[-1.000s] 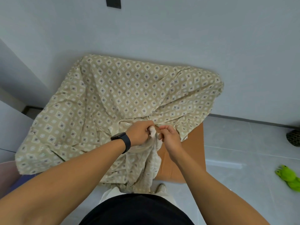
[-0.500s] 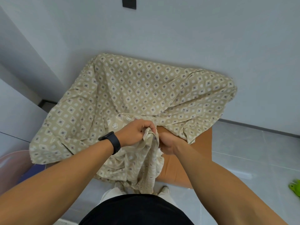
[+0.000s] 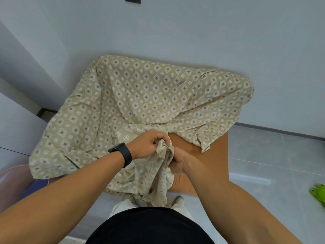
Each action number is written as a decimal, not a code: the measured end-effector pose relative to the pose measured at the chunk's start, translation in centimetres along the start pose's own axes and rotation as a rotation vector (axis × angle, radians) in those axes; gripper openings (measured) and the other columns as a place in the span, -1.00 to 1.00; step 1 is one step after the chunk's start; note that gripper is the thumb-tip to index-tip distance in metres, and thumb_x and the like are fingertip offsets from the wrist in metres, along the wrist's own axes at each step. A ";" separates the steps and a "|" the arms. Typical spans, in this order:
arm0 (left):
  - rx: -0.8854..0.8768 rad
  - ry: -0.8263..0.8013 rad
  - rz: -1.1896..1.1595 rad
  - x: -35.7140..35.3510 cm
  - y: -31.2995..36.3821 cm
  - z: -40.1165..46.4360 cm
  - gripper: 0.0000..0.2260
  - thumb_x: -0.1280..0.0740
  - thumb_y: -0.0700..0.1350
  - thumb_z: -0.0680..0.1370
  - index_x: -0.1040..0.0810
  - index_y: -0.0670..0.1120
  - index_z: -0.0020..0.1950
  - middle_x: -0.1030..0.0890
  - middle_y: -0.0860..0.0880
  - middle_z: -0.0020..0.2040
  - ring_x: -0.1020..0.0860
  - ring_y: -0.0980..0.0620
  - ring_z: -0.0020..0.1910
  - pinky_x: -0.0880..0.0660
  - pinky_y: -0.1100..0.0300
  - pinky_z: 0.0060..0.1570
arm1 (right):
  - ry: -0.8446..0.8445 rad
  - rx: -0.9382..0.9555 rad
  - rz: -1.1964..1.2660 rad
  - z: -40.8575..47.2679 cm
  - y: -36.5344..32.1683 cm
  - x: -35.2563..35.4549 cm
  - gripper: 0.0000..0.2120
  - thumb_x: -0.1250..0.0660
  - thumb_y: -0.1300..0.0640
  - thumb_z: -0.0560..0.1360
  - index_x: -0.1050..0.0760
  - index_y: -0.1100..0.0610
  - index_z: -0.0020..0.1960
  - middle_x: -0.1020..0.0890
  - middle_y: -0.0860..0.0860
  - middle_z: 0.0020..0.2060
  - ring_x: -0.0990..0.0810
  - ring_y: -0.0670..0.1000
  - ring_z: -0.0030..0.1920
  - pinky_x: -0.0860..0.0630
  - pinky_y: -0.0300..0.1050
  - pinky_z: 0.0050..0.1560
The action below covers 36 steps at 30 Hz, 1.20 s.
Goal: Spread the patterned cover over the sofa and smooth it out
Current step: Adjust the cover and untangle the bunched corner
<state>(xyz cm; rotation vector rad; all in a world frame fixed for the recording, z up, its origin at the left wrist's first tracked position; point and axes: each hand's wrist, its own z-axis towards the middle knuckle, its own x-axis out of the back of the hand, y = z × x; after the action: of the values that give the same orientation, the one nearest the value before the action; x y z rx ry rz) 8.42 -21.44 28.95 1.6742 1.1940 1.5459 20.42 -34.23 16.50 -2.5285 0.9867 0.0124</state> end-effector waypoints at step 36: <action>0.853 0.171 -0.450 -12.1 -3.5 7.7 -0.75 -0.20 -0.11 0.68 -0.41 -0.09 -0.21 -0.43 -0.06 -0.31 -0.41 -0.03 -0.39 -0.31 0.14 -0.38 | 0.425 0.694 -0.239 -12.3 5.5 9.1 -0.65 -0.27 0.23 0.46 -0.19 0.16 -0.42 -0.19 0.05 -0.49 -0.12 -0.05 -0.45 -0.07 -0.18 -0.42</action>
<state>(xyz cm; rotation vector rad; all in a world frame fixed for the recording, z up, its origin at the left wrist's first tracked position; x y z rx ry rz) 15.85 -29.23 18.86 1.5633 2.3550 0.9493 21.89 -48.49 24.19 -2.0000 0.6584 -0.8189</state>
